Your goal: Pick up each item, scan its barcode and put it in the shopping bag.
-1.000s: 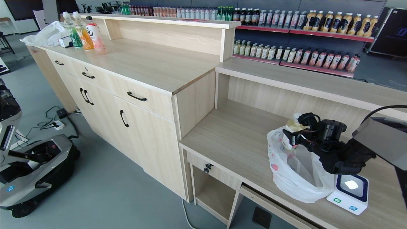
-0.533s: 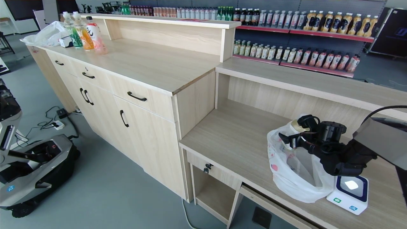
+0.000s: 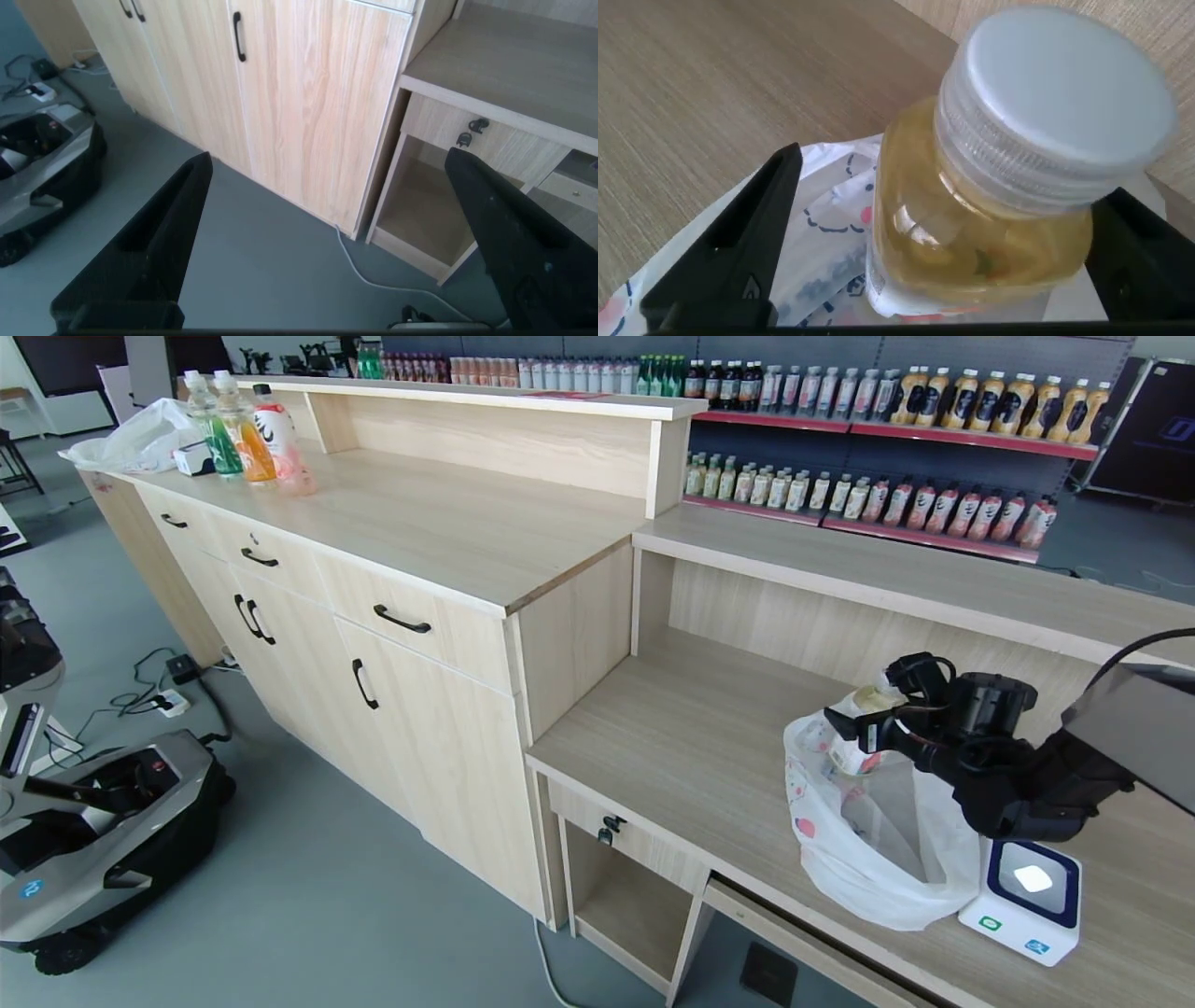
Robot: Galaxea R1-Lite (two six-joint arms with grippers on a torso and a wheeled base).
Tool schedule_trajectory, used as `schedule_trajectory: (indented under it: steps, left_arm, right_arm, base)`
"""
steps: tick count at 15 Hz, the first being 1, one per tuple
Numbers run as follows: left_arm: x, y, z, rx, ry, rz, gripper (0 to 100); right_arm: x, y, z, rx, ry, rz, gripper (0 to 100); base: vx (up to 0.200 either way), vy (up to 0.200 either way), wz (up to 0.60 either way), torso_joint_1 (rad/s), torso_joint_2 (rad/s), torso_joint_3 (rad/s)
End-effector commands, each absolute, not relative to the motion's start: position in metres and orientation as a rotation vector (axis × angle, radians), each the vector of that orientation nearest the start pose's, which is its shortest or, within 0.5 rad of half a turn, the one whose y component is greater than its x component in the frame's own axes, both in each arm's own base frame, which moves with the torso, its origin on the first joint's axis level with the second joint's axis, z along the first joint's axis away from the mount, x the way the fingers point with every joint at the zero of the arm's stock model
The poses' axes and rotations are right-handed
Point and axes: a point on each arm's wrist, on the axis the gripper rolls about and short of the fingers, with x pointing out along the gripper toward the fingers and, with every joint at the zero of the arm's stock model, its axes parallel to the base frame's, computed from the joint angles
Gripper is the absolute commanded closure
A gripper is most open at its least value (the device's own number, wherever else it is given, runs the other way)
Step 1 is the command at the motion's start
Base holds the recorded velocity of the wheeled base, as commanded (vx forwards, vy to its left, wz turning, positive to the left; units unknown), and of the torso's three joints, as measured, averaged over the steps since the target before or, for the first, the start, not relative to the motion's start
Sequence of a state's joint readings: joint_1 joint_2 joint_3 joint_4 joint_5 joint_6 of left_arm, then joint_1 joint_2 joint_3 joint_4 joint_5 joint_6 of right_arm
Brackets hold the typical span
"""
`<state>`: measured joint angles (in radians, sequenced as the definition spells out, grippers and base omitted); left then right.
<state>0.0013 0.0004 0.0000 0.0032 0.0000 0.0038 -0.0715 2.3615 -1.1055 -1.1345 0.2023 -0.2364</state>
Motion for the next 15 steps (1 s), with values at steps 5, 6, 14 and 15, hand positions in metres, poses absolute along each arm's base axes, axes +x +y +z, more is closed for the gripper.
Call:
schedule_trajectory:
  steps: [5,6,14,15]
  left_arm:
    - [-0.023,0.0,0.075,0.005,0.003,0.002,0]
    - [-0.023,0.0,0.075,0.005,0.003,0.002,0]
    - [-0.023,0.0,0.075,0.005,0.003,0.002,0]
    - [-0.023,0.0,0.075,0.005,0.003,0.002,0]
  right_arm:
    - [0.364,-0.018,0.147,-0.237,0.023,0.164,0]
    - [0.336,-0.017,0.159,-0.24,0.016,0.158,0]
    - [0.236,-0.055,0.201,-0.369,0.117,-0.201,0]
    - [0.233,-0.059,0.204,-0.368,0.137,-0.258,0]
  base:
    - [0.0,0.0,0.0,0.0,0.0,0.0]
    - [0.0,0.0,0.0,0.0,0.0,0.0]
    - [0.0,0.0,-0.3,0.0,0.0,0.001]
    - [0.0,0.0,-0.6,0.007,0.0,0.002]
